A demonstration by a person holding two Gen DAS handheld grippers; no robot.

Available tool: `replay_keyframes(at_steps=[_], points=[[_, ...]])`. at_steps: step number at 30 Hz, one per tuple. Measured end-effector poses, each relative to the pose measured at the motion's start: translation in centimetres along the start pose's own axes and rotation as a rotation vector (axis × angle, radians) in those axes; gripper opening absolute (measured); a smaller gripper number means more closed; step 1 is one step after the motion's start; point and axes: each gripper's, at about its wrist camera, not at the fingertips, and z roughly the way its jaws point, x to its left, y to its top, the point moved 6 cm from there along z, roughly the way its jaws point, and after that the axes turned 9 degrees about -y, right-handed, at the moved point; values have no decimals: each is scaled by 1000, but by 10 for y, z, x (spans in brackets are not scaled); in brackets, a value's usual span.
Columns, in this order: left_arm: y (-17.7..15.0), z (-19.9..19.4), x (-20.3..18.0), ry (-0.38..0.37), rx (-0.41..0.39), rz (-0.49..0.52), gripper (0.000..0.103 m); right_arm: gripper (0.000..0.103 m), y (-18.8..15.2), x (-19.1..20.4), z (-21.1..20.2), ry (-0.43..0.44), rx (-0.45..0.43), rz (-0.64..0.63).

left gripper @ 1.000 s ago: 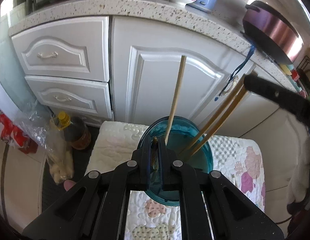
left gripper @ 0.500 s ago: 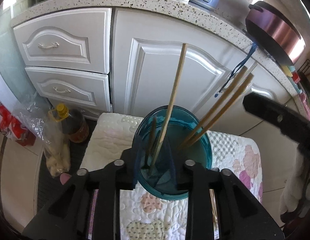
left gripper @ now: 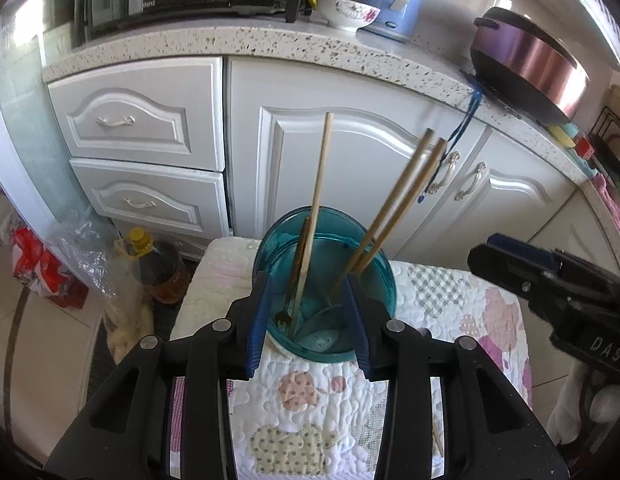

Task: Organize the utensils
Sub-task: 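Withdraw both tools from the holder back toward the remaining utensils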

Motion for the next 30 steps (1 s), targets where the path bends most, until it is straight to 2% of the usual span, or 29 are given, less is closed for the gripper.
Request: replay_keyframes(at_steps=[12, 25, 30], points=[[-29, -13, -35, -2, -21, 38, 37, 42, -48, -24, -33, -86, -6, 39], [-65, 5, -72, -31, 52, 67, 37, 42, -90, -65, -52, -152, 27, 93], [-79, 16, -68, -25, 92, 61, 37, 42, -115, -79, -40, -145, 89, 114]])
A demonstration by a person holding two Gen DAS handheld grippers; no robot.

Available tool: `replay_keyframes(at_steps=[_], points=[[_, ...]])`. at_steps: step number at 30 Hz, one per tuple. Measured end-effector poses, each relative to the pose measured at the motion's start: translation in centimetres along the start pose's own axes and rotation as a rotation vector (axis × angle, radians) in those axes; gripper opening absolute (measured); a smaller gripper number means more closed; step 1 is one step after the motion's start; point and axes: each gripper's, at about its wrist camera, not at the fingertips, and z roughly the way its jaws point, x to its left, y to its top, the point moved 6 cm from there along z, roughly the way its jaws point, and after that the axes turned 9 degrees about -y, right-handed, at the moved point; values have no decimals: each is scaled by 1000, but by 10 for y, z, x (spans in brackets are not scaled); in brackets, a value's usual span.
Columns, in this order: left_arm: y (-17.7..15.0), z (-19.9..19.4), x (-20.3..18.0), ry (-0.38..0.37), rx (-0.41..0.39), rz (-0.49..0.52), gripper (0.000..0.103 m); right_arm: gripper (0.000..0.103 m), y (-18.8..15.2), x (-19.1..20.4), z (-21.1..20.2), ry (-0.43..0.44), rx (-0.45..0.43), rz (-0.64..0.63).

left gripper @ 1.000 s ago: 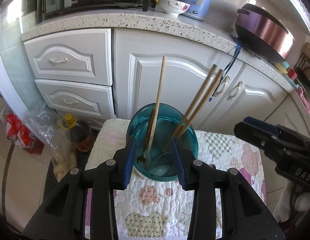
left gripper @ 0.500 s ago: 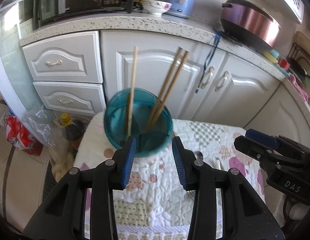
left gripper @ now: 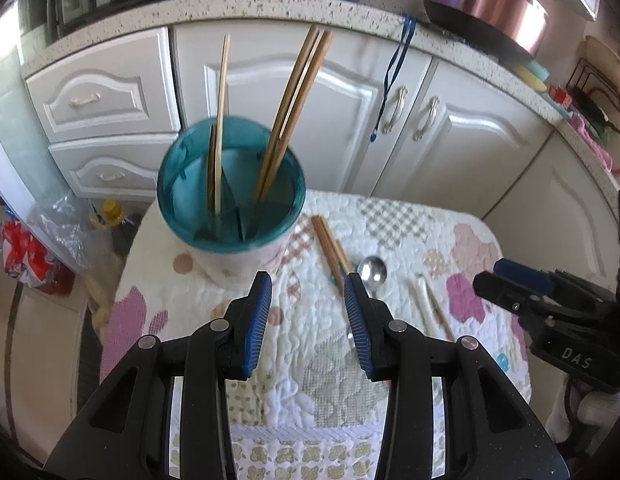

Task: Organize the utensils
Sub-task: 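Withdraw both tools from the holder back toward the remaining utensils, then grasp a brown chopstick with the left tool while the right tool grasps the white ceramic spoon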

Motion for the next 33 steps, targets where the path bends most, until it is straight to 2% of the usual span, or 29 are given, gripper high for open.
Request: replay_keyframes(at_steps=[3, 5, 8, 14, 18, 21, 24, 26, 30, 33], points=[[-11, 8, 11, 15, 30, -20, 37, 41, -17, 3, 21, 54, 72, -7], [-19, 14, 22, 19, 54, -49, 37, 31, -27, 8, 38, 77, 115, -18], [-28, 20, 32, 30, 77, -69, 37, 26, -40, 16, 65, 79, 172, -32], [-35, 28, 45, 36, 100, -97, 37, 23, -48, 47, 105, 119, 234, -87], [-35, 29, 54, 35, 102, -114, 37, 23, -39, 52, 127, 93, 236, -82], [-37, 31, 59, 37, 108, -123, 37, 23, -38, 50, 144, 81, 269, -71], [-40, 33, 64, 39, 116, -136, 37, 22, -35, 52, 148, 74, 262, -85], [-41, 35, 66, 35, 122, -145, 37, 7, -36, 53, 148, 81, 276, -86], [-43, 38, 67, 28, 125, -150, 37, 6, -53, 62, 140, 163, 331, -99], [-46, 42, 68, 27, 137, -150, 37, 6, -81, 70, 119, 256, 373, -87]])
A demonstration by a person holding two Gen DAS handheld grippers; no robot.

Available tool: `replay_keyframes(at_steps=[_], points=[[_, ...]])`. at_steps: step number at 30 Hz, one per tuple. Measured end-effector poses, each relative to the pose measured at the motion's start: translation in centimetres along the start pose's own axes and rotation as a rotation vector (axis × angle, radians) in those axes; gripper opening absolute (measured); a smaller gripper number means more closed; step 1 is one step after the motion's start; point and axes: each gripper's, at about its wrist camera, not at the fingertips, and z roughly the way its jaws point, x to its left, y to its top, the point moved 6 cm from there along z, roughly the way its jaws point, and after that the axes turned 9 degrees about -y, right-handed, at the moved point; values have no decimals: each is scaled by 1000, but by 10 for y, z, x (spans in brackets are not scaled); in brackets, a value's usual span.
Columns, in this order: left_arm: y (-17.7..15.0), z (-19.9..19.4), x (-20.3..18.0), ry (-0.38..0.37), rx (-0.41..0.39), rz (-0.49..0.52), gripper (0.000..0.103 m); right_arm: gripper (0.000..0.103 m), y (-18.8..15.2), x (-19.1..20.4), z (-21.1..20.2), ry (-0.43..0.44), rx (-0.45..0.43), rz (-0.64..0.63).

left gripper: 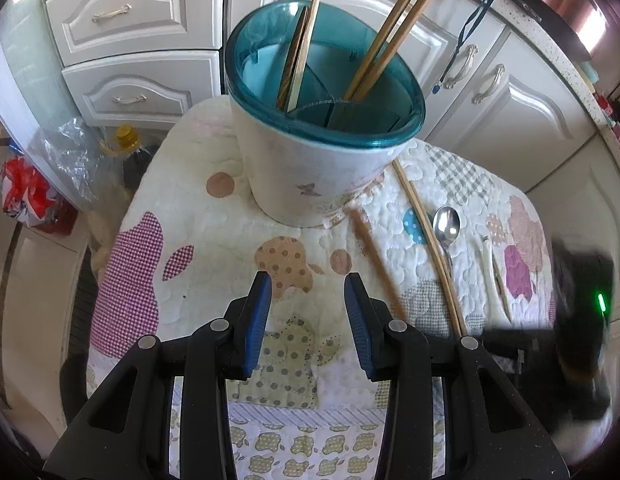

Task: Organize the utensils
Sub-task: 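Grasp a brown chopstick with the left tool while the right tool grasps the white ceramic spoon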

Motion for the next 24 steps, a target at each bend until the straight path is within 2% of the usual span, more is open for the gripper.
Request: replay_keyframes(at_steps=[3, 6, 9, 12, 14, 19, 24], points=[[-5, 8, 1, 2, 25, -4, 37, 6, -29, 12, -2, 95, 25, 51], [-8, 12, 1, -2, 40, -1, 37, 9, -48, 18, -12, 117, 31, 14], [-9, 14, 1, 4, 47, 5, 37, 9, -44, -14, -41, 33, -56, 52], [-10, 17, 3, -2, 55, -12, 37, 9, -26, -68, -67, -114, -130, 116], [-11, 19, 0, -7, 60, -15, 37, 9, -18, -88, -71, -164, -135, 139], [-15, 25, -3, -13, 84, -11, 37, 9, 0, -97, -59, -182, -113, 140], [-13, 30, -2, -24, 90, -27, 37, 9, 5, -111, -48, -290, -104, 134]])
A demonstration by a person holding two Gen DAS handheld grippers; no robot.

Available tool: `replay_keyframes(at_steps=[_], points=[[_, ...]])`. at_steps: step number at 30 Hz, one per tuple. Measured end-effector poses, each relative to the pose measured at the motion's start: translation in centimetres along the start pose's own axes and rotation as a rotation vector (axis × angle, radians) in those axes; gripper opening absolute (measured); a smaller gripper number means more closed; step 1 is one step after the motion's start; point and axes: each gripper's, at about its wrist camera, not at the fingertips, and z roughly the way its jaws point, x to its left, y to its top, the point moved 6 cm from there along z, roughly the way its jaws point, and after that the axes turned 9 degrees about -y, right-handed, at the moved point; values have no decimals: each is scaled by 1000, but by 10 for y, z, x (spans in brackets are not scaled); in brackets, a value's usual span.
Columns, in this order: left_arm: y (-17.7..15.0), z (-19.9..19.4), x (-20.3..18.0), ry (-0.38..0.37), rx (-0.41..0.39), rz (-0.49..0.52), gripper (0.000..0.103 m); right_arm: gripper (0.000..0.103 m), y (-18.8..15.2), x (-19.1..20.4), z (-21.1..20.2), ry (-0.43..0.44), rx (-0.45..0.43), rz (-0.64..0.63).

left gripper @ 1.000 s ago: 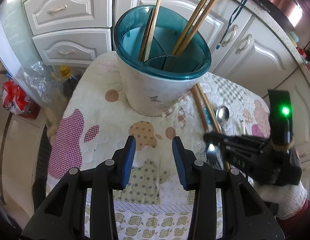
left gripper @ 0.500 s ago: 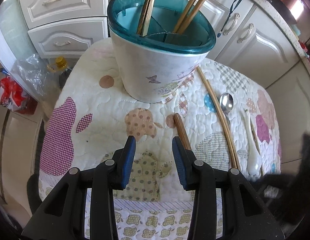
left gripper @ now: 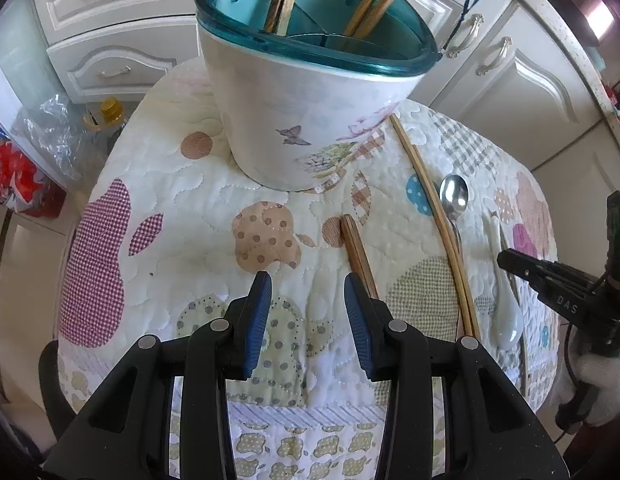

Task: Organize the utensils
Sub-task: 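Grasp a brown chopstick with the left tool while the right tool grasps the white ceramic spoon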

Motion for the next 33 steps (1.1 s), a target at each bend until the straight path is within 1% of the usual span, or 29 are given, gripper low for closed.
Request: replay_keyframes(at_steps=[1, 3, 7, 14, 24, 25, 28, 33], points=[[1, 0, 1, -6, -1, -7, 37, 9, 1, 3, 1, -7, -5, 5], [2, 1, 0, -21, -4, -17, 37, 9, 8, -5, 1, -5, -14, 27], [4, 8, -4, -26, 10, -14, 37, 9, 13, -4, 12, -22, 22, 4], [8, 23, -16, -48, 31, -18, 37, 10, 24, -1, 22, -22, 21, 14], [13, 33, -19, -21, 42, 0, 37, 11, 29, 5, 29, -27, 33, -11], [13, 33, -19, -20, 42, 0, 37, 12, 28, 4, 28, -27, 34, -13], [13, 35, -19, -16, 47, 0, 37, 23, 28, 6, 28, -9, 38, -11], [14, 39, -20, -14, 54, 9, 37, 23, 30, 9, 30, -11, 43, -30]])
